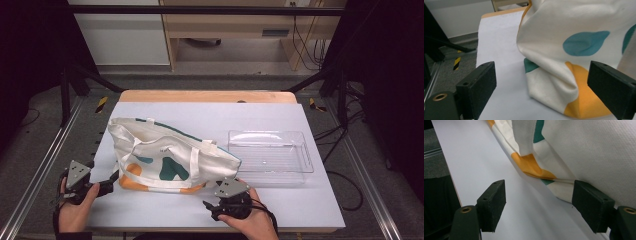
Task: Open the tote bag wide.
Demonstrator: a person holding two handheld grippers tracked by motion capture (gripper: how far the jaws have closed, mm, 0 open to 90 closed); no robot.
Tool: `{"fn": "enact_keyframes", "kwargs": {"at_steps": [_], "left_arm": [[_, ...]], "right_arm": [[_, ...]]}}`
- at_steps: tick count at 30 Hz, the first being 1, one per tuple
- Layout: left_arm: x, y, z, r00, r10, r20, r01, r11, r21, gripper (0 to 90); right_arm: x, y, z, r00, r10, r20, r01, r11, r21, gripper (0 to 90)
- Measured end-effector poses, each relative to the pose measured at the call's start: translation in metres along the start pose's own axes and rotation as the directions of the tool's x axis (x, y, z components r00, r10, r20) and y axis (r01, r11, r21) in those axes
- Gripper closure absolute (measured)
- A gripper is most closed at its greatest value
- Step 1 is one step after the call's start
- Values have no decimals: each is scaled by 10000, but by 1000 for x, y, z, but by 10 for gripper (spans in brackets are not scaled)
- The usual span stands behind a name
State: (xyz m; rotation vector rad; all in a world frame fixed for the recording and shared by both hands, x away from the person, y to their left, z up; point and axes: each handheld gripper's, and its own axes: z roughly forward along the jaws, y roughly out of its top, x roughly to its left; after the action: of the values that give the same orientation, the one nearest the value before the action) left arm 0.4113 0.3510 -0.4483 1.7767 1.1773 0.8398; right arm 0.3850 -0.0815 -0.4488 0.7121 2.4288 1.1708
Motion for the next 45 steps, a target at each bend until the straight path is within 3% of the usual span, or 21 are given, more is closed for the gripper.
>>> {"fn": "enact_keyframes", "kwargs": {"at_steps": [11, 14, 17, 18, 22, 23, 25, 27, 28, 29, 32, 33, 34, 35, 37, 38, 40, 42, 43, 44, 45], "left_arm": [[-7, 9, -6, 9991, 123, 396, -130, 9998, 157, 83], [-10, 24, -15, 9981, 223, 567, -217, 9997, -107, 83], [-11, 36, -20, 9975, 239, 660, -215, 9991, -377, 84], [-13, 49, -24, 9978, 301, 592, -279, 9989, -386, 90], [-13, 68, -30, 9958, 558, 721, -523, 9974, -486, 104], [-12, 76, -32, 9943, 687, 812, -643, 9963, -565, 108], [-10, 89, -34, 9924, 834, 909, -763, 9940, -788, 112], [-6, 112, -30, 9889, 1145, 945, -1063, 9905, -876, 125], [-6, 112, -30, 9889, 1145, 945, -1063, 9905, -876, 136], [-3, 127, -26, 9849, 1431, 976, -1351, 9872, -842, 144], [-1, 140, -20, 9817, 1680, 891, -1612, 9837, -794, 168], [1, 147, -16, 9776, 1822, 1057, -1754, 9820, -705, 168], [1, 152, -12, 9758, 1835, 1190, -1771, 9822, -626, 180], [1, 160, -7, 9669, 2146, 1382, -2098, 9765, -486, 181], [-3, 166, -1, 9588, 2407, 1511, -2401, 9705, -221, 182], [-3, 166, -1, 9588, 2407, 1511, -2401, 9705, -221, 182], [-8, 171, 7, 9464, 2742, 1708, -2775, 9607, -48, 183], [-12, 176, 17, 9341, 3028, 1890, -3087, 9511, 22, 184], [-12, 176, 17, 9341, 3028, 1890, -3087, 9511, 22, 185], [-12, 180, 24, 9295, 3079, 2030, -3148, 9491, 23, 188], [-10, 181, 28, 9246, 3170, 2113, -3251, 9457, 37, 193]], "right_arm": [[-3, -1, -13, 9999, 151, -63, -153, 9995, -274, 330], [-1, 4, -22, 9999, 115, -78, -119, 9987, -486, 357], [0, 16, -34, 10000, 85, -11, -86, 9971, -757, 376], [-1, 21, -37, 9999, 153, -47, -157, 9969, -770, 391], [-6, 41, -47, 9999, 71, -111, -79, 9977, -679, 400], [-10, 57, -54, 10000, -13, 20, 15, 9975, -707, 416], [-10, 62, -57, 10000, -4, 73, 10, 9971, -761, 425], [-16, 85, -62, 9997, -89, 232, 110, 9956, -933, 448], [-18, 92, -62, 9993, -133, 339, 166, 9950, -982, 456], [-22, 100, -60, 9992, -123, 368, 160, 9949, -999, 459], [-30, 110, -55, 9996, -36, 295, 65, 9950, -1001, 460], [-34, 115, -51, 9997, -22, 263, 48, 9951, -990, 463], [-42, 126, -42, 9998, 25, 200, -7, 9957, -921, 532], [-45, 130, -38, 9999, 19, 113, -9, 9959, -901, 542], [-52, 140, -28, 9998, 209, -12, -209, 9965, -806, 577], [-52, 140, -28, 9998, 209, -12, -209, 9965, -806, 577], [-58, 156, -4, 9990, -120, -437, 107, 9995, -312, 554], [-60, 162, 7, 9981, -129, -608, 126, 9999, -62, 572], [-60, 162, 7, 9981, -129, -608, 126, 9999, -62, 572], [-62, 168, 20, 9965, -229, -808, 273, 9982, 542, 571], [-62, 168, 24, 9965, -156, -822, 219, 9969, 758, 562]]}}
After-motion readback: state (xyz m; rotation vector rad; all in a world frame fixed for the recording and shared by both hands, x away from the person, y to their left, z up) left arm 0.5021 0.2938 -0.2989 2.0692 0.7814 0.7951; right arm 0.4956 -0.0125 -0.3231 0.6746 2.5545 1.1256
